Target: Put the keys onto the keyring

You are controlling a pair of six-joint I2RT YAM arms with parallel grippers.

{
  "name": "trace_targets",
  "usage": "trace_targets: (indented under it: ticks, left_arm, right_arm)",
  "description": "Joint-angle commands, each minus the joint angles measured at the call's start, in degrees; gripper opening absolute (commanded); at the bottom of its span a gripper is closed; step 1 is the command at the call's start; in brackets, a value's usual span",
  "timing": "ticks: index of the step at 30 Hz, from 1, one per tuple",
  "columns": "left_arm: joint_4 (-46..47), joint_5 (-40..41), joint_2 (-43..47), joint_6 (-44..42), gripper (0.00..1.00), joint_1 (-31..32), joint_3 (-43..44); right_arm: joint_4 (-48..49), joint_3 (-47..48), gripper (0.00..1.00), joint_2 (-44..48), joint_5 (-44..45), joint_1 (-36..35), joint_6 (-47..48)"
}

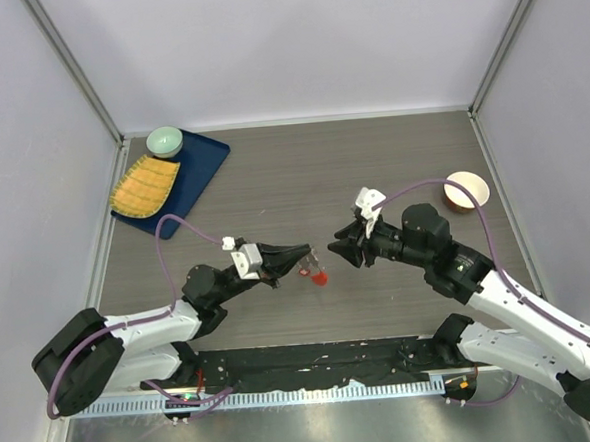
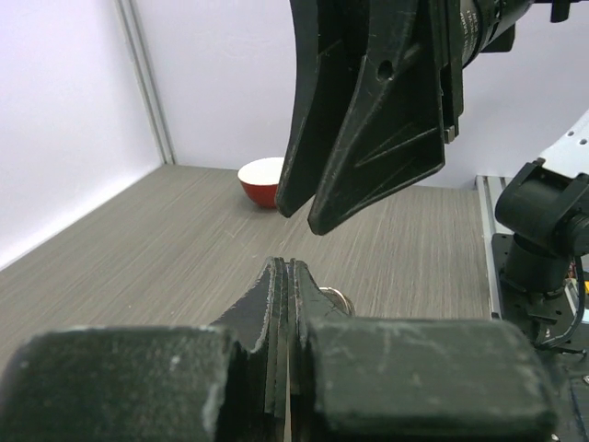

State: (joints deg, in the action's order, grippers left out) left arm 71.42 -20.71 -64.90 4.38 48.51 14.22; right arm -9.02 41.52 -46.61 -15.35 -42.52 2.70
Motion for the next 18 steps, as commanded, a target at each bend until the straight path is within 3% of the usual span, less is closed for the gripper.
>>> trace_targets:
  ticks: [1, 18]
  left_arm:
    - [10.41, -2.93, 0.39, 1.94, 0.0, 0.09, 3.01]
    - [10.94, -8.29, -1.1, 5.28, 0.0, 0.18, 5.73]
  right_arm:
    - [3.13, 0.23, 0.4, 0.3, -9.42, -0.1, 6.7]
    - [4.36, 2.6, 0.36, -4.28, -16.9, -0.1, 9.52]
